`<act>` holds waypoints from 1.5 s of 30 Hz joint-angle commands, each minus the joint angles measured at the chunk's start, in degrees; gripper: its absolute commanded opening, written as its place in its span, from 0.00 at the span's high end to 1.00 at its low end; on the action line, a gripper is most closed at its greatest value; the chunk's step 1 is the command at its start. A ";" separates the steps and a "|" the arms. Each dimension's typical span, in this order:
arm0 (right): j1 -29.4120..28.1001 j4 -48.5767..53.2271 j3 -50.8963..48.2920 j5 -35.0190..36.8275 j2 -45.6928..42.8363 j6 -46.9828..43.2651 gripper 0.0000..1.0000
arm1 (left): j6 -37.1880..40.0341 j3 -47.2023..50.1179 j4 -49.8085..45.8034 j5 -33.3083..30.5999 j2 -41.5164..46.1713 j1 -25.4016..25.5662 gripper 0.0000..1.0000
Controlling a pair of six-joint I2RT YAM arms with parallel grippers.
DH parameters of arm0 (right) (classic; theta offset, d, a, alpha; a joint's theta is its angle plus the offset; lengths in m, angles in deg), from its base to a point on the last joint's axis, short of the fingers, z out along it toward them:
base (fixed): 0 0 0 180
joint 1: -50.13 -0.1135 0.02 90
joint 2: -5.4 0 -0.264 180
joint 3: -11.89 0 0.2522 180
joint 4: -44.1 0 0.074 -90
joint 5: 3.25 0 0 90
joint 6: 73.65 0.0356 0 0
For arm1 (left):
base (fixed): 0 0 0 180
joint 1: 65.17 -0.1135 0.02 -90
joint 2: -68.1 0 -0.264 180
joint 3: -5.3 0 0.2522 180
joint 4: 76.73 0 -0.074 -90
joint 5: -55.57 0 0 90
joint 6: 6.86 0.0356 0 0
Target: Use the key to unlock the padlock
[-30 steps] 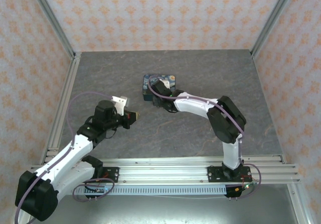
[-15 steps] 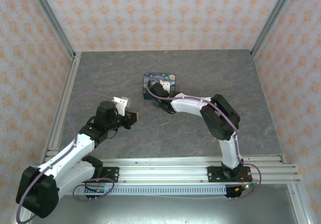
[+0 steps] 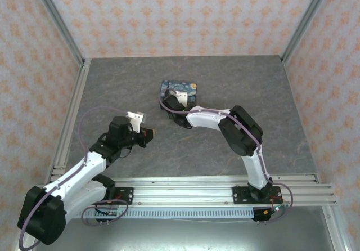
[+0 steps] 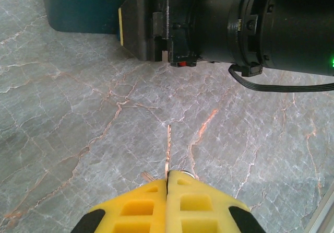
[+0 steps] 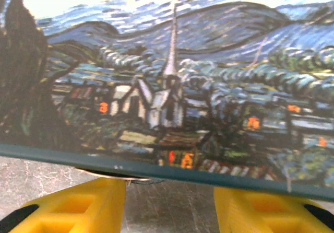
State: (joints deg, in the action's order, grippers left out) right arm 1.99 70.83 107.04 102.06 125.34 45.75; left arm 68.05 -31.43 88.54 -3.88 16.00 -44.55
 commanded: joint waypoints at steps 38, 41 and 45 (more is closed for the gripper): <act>-0.85 7.25 10.01 5.23 7.90 0.78 0.80 | -0.29 2.48 1.57 -1.10 2.79 -0.14 1.00; -0.88 5.63 7.53 3.65 5.36 -0.99 0.86 | -0.37 2.65 1.68 -0.84 2.79 -0.14 1.00; -0.80 4.19 3.29 1.68 1.35 -1.76 0.93 | -1.81 3.30 2.87 0.12 3.29 -0.14 1.00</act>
State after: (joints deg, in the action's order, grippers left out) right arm 0.83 74.81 113.61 105.58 131.27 45.43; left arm 67.83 -29.22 88.97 -3.81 17.95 -44.55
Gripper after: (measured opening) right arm 0.193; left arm 0.048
